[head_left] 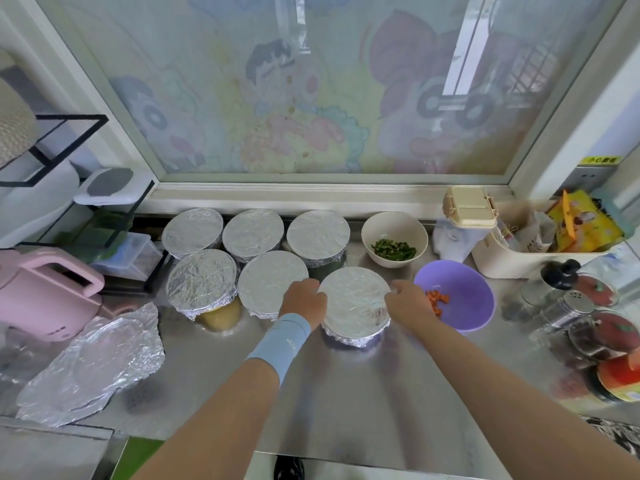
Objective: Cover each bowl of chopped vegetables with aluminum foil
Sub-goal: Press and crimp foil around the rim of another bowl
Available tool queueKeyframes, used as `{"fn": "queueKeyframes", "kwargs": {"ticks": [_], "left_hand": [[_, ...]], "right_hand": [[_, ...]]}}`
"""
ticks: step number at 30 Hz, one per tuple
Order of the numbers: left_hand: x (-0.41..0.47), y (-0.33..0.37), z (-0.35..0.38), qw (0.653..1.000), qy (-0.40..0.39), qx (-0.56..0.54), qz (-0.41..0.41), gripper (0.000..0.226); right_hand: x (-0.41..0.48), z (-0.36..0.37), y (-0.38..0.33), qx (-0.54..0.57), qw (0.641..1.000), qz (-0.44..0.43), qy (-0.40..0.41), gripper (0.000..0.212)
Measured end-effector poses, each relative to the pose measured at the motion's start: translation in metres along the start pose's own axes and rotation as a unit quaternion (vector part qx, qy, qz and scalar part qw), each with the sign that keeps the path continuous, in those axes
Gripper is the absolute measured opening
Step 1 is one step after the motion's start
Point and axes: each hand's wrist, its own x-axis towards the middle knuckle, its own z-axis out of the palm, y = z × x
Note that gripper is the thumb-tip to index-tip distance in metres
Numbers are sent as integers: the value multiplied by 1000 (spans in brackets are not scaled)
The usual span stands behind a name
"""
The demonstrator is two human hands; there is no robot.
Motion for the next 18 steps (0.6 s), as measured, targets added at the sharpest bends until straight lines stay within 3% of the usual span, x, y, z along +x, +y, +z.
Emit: {"fn": "queueKeyframes", "kwargs": {"ticks": [4,11,15,18], "left_hand": [[12,39,-8,999,-8,17,47,44],[75,105,0,991,-79,24,108,42],[122,125,10,990,-97,9,101,50],[146,133,21,986,-121,42,105,45]], "right_hand": [[17,-25,-10,-5,999,-22,46,46],[80,-55,-25,-72,995,-7,74,55],[108,-58,-33,-106,992,38,48,32],[126,-54,-30,-170,984,47,27,30]]}}
